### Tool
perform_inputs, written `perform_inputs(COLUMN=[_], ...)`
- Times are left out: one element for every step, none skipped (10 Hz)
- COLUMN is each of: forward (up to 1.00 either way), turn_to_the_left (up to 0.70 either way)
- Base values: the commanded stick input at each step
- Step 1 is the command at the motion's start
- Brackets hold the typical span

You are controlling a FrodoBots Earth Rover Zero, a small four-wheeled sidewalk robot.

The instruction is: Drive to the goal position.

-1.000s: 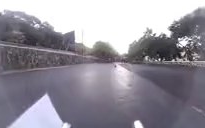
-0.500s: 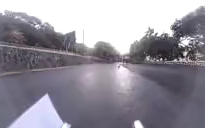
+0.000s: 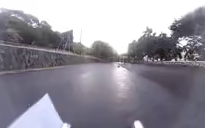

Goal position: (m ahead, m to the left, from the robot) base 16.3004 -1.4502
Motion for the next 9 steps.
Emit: perform_inputs(forward=[0.5, 0.5, 0.5, 0.5, 0.5, 0.5, 0.5, 0.5, 0.5], turn_to_the_left=[-0.07, 0.0, 0.0, 0.0, 0.0, -0.06, -0.22, -0.4, -0.27])
